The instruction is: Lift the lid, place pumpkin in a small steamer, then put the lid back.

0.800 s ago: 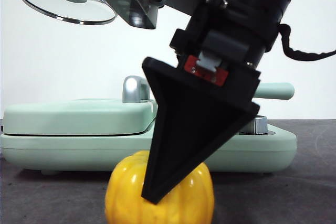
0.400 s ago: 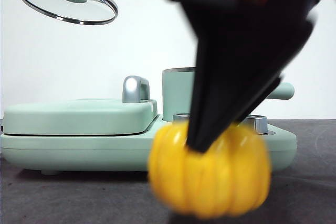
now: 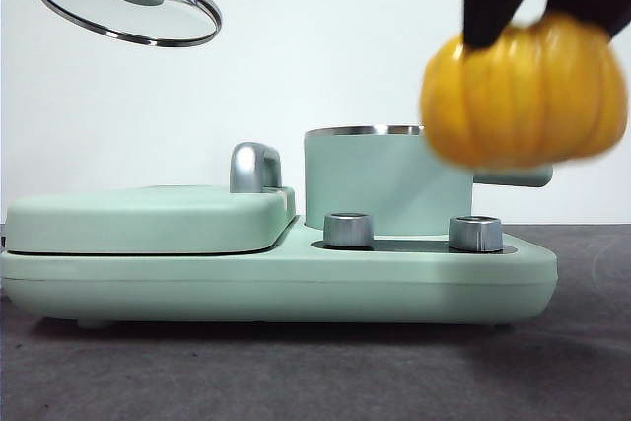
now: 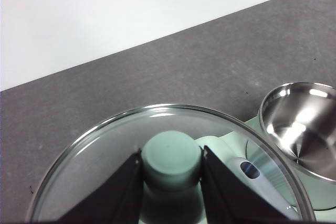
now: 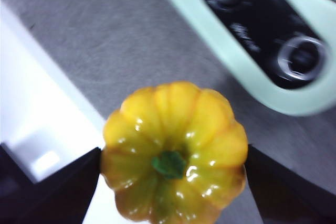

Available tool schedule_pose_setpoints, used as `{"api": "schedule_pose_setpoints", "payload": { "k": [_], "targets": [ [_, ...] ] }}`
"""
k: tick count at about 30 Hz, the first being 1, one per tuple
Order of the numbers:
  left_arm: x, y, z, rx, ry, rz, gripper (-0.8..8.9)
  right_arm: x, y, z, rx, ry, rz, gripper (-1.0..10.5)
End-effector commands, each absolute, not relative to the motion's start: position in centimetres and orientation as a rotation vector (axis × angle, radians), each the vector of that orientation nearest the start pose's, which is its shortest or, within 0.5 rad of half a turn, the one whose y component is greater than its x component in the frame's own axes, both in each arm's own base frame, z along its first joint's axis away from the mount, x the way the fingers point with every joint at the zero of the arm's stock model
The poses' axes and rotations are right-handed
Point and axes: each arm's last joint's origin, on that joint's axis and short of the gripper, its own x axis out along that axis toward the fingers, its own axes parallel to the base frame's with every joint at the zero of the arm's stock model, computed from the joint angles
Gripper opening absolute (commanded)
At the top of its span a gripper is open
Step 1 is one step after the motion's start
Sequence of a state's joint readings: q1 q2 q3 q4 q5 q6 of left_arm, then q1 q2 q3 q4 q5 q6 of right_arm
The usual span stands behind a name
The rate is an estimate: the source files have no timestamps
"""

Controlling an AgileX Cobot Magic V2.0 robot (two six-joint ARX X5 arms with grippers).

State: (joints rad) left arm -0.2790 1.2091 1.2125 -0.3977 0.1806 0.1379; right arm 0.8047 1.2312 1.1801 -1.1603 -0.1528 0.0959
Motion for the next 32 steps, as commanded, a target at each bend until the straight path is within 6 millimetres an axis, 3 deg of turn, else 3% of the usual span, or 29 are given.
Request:
{"api": "schedule_pose_setpoints", "payload": {
  "k": [1, 8, 17, 23, 32],
  "targets": [
    [24.9, -7.7, 38.5, 0.158, 0.307, -0.484, 0.15, 15.4, 15.8, 32.8, -0.283, 1.214, 0.736, 3.8],
    [24.9, -7.7, 38.5, 0.157, 0.307, -0.484, 0.15, 19.0, 15.8, 36.3, -0.277, 1.132, 0.669, 3.8],
    [24.9, -7.7, 38.5, 0.157, 0.307, -0.484, 0.15, 24.7, 17.2, 38.0, -0.317, 1.07, 0.612, 3.8],
    [24.9, -7.7, 38.5, 0.157, 0.307, -0.484, 0.15, 28.7, 18.5, 37.5, -0.338, 1.035, 0.593, 3.8],
    [24.9, -7.7, 38.5, 0.157, 0.307, -0.484, 0.15, 32.9, 20.2, 33.8, -0.357, 1.062, 0.583, 3.8]
  ]
}}
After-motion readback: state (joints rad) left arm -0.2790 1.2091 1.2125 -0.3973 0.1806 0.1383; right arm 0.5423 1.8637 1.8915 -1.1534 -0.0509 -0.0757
